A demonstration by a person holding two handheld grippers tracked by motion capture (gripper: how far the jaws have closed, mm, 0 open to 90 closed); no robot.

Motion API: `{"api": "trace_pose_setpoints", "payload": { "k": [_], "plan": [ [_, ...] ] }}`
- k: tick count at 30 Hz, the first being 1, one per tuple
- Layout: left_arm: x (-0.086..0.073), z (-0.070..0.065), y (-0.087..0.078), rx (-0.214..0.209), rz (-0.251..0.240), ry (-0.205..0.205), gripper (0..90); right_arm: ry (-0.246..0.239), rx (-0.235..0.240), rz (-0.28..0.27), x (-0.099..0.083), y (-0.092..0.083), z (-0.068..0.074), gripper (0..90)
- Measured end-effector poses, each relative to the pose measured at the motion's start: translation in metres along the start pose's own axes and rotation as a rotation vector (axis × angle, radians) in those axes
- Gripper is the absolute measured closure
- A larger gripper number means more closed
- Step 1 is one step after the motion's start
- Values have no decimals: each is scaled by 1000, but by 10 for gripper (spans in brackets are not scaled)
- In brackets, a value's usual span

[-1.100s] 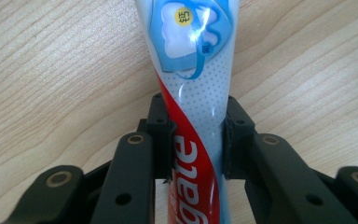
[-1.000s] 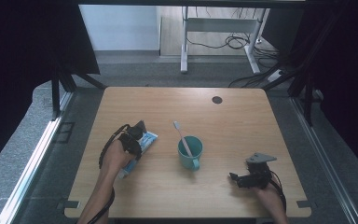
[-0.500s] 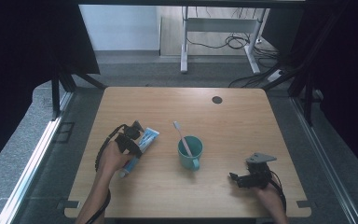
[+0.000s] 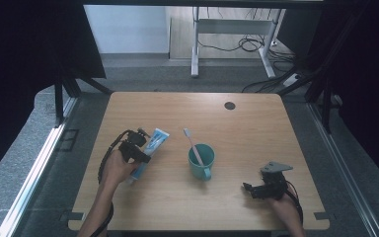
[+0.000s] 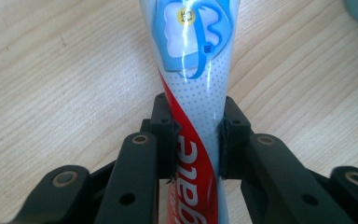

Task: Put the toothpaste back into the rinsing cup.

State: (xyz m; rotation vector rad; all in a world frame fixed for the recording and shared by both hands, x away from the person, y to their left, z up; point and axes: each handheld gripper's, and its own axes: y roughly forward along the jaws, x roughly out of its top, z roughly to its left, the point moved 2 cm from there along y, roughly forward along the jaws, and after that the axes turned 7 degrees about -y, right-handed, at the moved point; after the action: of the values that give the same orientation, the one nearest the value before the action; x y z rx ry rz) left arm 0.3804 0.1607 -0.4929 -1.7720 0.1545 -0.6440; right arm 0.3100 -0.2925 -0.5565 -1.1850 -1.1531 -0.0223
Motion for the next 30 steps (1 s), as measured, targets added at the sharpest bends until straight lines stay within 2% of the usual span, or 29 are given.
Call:
{"api": "trace_pose_setpoints", "payload": {
  "k": [2, 3, 7, 10, 11, 13, 18, 23, 30],
  "plan": [
    [-1, 0, -1, -6, -8, -2, 725, 0, 0, 0, 0, 0, 0, 47],
    [-3, -1, -5, -20, -33, 7, 725, 0, 0, 0, 0, 0, 0, 47],
    [-6, -3, -10, -45, -68, 25, 725, 0, 0, 0, 0, 0, 0, 47],
    [-8, -5, -13, -49, -84, 35, 725, 0, 0, 0, 0, 0, 0, 47],
    [-10, -7, -16, -47, -111, 49, 725, 0, -1, 0, 0, 0, 0, 47],
    [-11, -8, -18, -48, -120, 52, 725, 1, 0, -2, 0, 0, 0, 47],
    [-18, -12, -27, -84, -179, 61, 725, 1, 0, -1, 0, 0, 0, 47],
    [-21, -14, -31, -88, -201, 74, 725, 0, 2, -2, 0, 0, 0, 47],
    [-23, -20, -37, -125, -248, 83, 725, 0, 0, -2, 0, 0, 0, 47]
  ]
}}
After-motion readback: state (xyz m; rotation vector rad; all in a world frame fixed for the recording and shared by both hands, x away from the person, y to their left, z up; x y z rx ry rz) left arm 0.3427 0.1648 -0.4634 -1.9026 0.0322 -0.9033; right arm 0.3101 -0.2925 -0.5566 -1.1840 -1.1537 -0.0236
